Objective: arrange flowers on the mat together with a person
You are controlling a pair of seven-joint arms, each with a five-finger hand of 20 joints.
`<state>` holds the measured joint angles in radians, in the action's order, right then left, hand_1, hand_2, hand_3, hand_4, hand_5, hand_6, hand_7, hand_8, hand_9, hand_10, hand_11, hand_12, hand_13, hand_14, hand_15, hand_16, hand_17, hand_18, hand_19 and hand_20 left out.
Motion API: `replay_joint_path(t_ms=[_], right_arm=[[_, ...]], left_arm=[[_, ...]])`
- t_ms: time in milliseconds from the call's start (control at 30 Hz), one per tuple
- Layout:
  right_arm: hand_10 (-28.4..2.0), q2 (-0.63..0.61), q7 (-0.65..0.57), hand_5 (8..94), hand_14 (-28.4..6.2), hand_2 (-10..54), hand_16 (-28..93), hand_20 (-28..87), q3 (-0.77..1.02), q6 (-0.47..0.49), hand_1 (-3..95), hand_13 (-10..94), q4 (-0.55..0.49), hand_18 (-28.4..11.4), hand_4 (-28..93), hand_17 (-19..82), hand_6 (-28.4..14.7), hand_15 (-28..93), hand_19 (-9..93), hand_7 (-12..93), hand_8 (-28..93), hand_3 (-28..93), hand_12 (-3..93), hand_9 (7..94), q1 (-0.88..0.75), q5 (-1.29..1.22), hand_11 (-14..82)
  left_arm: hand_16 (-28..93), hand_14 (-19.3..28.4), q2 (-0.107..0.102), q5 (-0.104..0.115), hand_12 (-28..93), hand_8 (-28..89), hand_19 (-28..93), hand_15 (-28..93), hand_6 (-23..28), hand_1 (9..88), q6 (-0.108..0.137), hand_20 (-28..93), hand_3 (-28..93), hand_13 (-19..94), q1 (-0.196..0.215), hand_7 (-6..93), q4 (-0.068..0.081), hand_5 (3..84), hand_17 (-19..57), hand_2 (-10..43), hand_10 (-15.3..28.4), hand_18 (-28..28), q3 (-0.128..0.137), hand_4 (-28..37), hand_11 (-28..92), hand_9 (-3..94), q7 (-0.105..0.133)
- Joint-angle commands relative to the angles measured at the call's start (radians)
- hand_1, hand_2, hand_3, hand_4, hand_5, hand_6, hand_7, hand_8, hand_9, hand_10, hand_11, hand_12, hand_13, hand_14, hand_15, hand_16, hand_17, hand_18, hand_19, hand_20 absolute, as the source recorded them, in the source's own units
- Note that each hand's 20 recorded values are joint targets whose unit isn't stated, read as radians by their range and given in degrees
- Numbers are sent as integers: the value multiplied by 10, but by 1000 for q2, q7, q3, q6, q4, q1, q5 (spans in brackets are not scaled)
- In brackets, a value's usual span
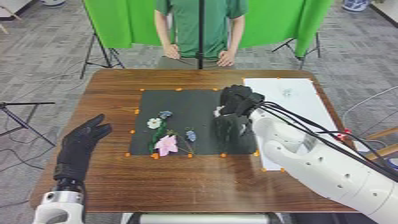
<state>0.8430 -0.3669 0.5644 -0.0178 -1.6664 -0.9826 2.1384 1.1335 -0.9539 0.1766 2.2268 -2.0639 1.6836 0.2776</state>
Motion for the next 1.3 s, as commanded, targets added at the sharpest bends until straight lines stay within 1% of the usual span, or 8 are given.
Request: replay_joint_path(t_ms=[33,633,733,833,967,1033,1100,1300], right_arm=[[-124,-2,10,671,-36,-95,318,388,9,23,414,860,-13,-184,-237,465,26,446,852,214,-109,687,239,768,-2,6,250],[-142,-39,10,561,-51,-95,319,399,100,122,367,828,-85,-194,-236,436,6,454,834,177,-97,690,256,674,-32,13,244],[-143,-69,4,557,-56,-95,317,401,217,45,362,820,-167,-197,-234,428,2,453,828,172,-94,691,258,668,-106,13,243],[-142,-96,1,559,-57,-95,314,404,403,-100,357,819,-262,-197,-233,428,1,455,825,169,-91,688,259,669,-245,-46,243],[-143,-81,116,568,-63,-95,309,406,711,-271,355,803,-356,-195,-228,413,-1,449,813,174,-90,691,256,674,-517,-290,241],[-148,-55,245,569,-84,-95,292,401,837,-323,346,753,-369,-196,-213,372,-1,422,762,179,-92,687,246,652,-656,-416,217],[-154,-24,410,558,-123,-75,258,385,941,-326,287,645,-360,-188,-187,291,-4,356,635,184,-96,688,225,601,-780,-572,170],[-159,143,601,472,-156,5,237,303,1131,31,149,376,-384,-171,-175,184,-12,101,200,119,-85,702,161,444,-1044,-1304,50]], left_arm=[[38,172,10,-7,140,-63,32,147,41,276,-17,178,698,371,13,109,7,473,48,-59,140,133,5,-230,194,482,-3],[41,170,11,-8,141,-63,32,140,40,279,-18,178,692,368,17,107,5,470,47,-61,139,134,7,-224,191,479,0],[42,169,8,-9,141,-62,31,139,40,279,-25,178,691,368,10,107,8,469,47,-60,139,134,6,-223,189,478,-2],[42,169,6,-6,141,-62,31,137,39,279,-23,178,691,367,8,107,10,469,47,-61,139,134,5,-222,188,479,1],[43,168,5,-7,141,-62,26,133,40,279,-26,176,692,368,11,106,9,469,49,-63,138,132,5,-221,187,478,1],[43,169,8,-5,141,-62,23,132,40,279,-21,176,693,368,17,106,9,469,51,-63,138,131,2,-221,186,479,11],[43,169,6,0,141,-62,22,131,41,279,-10,175,693,370,17,105,10,470,53,-63,138,129,-4,-221,186,479,26],[40,169,1,14,142,-62,16,140,40,278,24,172,697,387,12,110,11,480,65,-64,141,114,-20,-223,192,490,74]])
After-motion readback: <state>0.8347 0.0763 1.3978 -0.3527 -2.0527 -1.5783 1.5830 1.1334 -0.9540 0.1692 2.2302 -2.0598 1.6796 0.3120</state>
